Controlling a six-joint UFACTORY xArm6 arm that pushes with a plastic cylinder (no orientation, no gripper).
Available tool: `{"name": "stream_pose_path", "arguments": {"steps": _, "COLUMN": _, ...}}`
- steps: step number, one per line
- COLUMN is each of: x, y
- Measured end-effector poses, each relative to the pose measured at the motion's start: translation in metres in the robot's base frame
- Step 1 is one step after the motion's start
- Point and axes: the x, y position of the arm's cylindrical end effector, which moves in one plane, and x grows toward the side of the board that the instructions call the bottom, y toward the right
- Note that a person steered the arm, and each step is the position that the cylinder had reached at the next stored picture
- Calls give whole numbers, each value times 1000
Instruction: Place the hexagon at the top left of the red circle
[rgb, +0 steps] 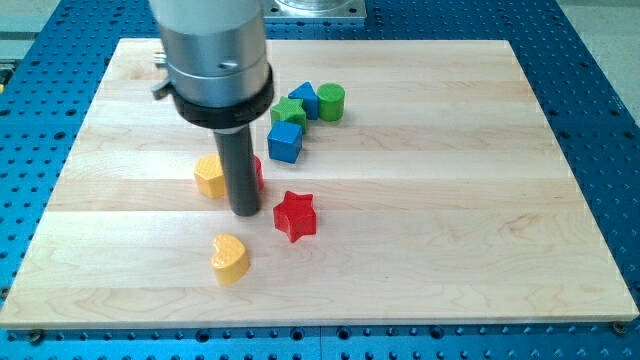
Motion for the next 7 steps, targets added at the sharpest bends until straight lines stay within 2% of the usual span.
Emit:
{"name": "stream_pose_path", "arguments": {"steps": 1, "x": -15, "y": -12}}
{"name": "stream_pose_path", "arguments": {"steps": 3, "x": -23, "y": 29}}
{"name": "stream_pose_path", "arguments": {"steps": 6, "x": -11, "y": -79}}
{"name": "stream_pose_path", "arguments": {"steps": 7, "x": -28, "y": -100}}
